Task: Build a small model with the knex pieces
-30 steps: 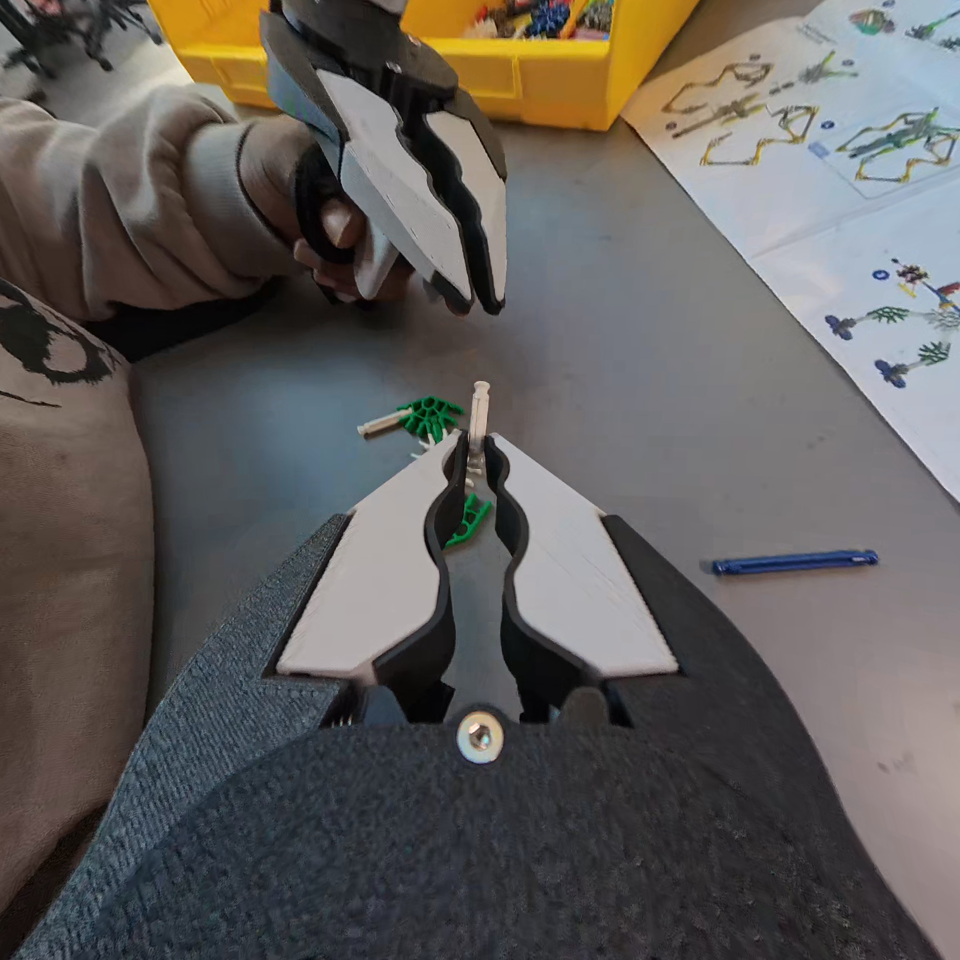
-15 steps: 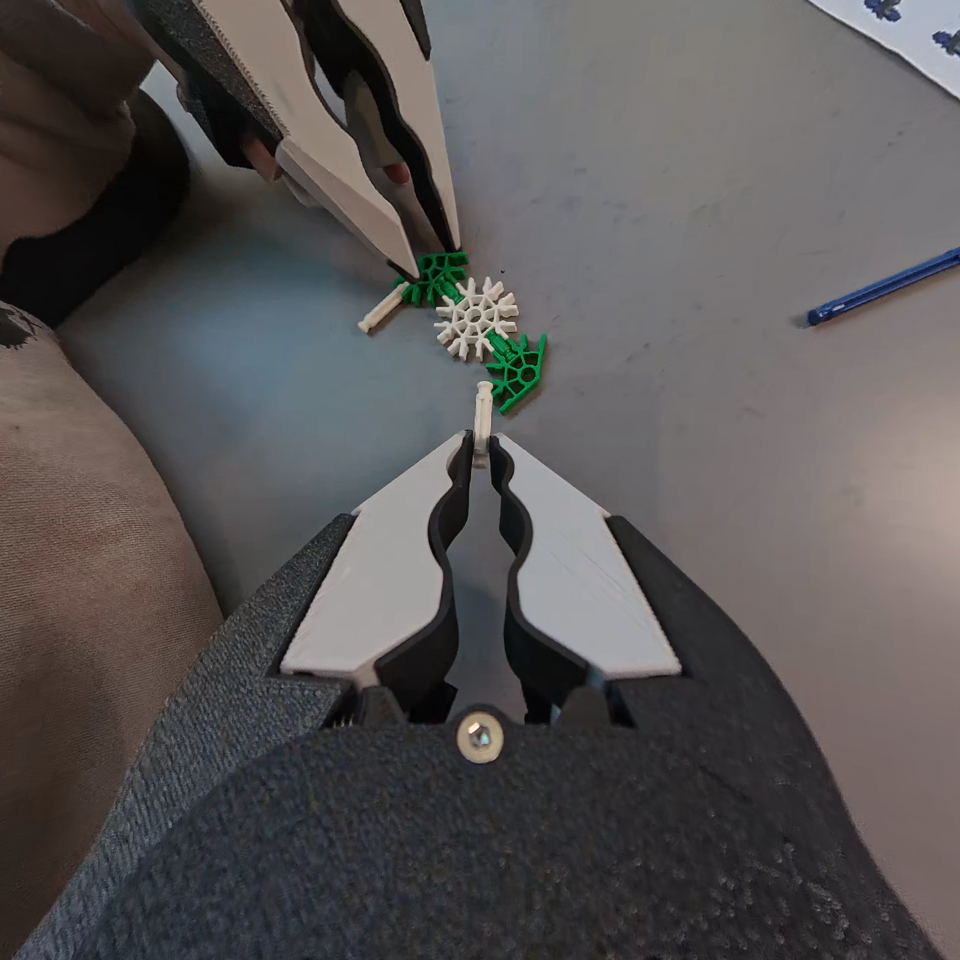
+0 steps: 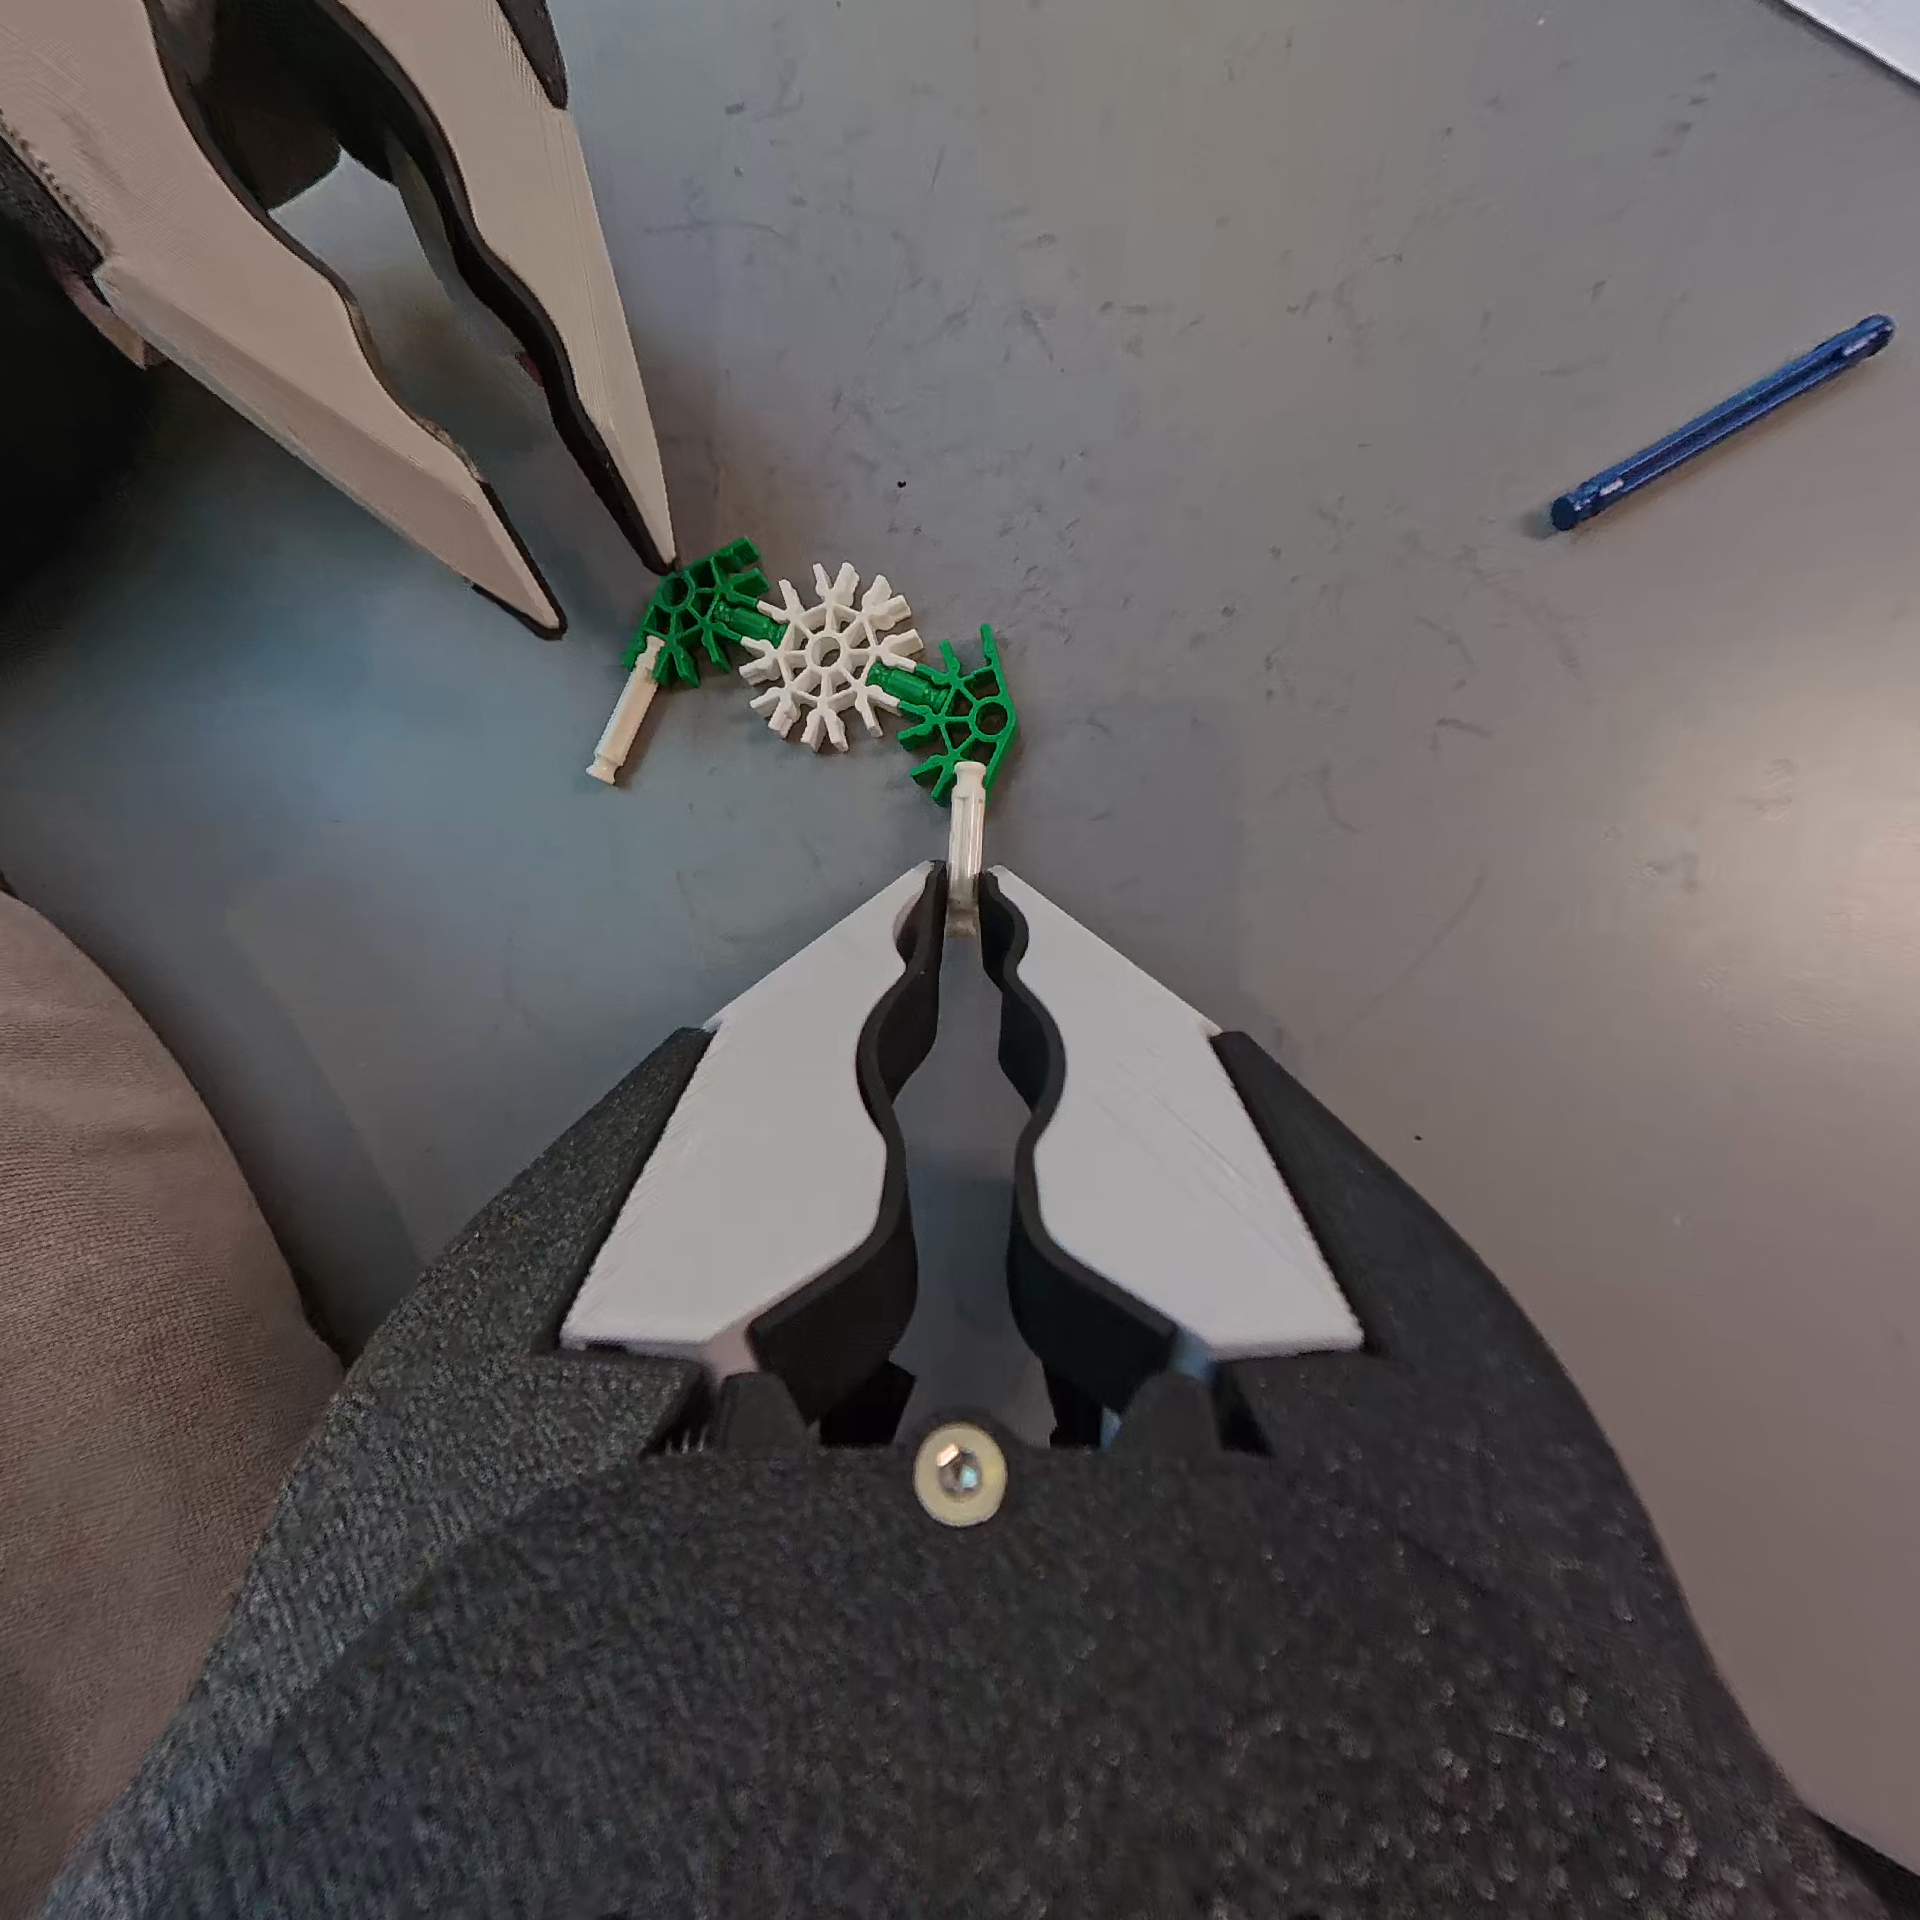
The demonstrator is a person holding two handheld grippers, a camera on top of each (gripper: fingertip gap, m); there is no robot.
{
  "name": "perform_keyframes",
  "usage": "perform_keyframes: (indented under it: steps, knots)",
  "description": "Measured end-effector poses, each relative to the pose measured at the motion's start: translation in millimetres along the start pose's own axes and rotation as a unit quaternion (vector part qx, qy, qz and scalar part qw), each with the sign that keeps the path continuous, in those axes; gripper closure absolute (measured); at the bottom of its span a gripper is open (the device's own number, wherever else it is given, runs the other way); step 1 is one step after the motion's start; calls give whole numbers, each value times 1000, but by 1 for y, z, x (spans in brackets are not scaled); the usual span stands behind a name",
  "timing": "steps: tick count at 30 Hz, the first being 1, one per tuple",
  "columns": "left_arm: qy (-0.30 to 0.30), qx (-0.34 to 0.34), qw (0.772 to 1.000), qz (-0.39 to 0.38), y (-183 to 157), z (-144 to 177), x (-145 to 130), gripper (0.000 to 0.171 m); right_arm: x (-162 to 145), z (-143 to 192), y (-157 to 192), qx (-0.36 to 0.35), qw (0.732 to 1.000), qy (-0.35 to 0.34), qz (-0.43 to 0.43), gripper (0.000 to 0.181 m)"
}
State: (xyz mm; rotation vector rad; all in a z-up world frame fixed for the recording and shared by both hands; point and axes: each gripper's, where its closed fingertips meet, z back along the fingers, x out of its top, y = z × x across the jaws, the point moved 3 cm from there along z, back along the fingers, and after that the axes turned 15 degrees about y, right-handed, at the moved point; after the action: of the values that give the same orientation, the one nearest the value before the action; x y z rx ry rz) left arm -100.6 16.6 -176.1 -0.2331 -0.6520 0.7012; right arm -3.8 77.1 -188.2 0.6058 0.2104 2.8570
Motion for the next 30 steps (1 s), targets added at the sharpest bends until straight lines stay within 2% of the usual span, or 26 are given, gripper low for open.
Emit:
perform_keyframes:
  steps: [2,6,16,21,25,30]
  knots:
    - [-10,21,1000,13,8,6,0,153,0,-1,1,-2,1000,4,0,177]
    - [9,68,997,35,27,5,-9,152,2,-3,3,-10,1000,9,-1,177]
    - [18,46,998,28,22,-3,-10,152,2,-1,7,1,1000,6,3,167]
    - [17,45,998,28,22,-3,-9,152,9,8,1,-27,999,-5,43,180]
    - [18,45,998,29,21,-3,-9,152,13,3,4,-38,997,10,72,181]
    - [24,37,999,23,17,-5,-10,152,14,-3,2,-45,997,19,67,181]
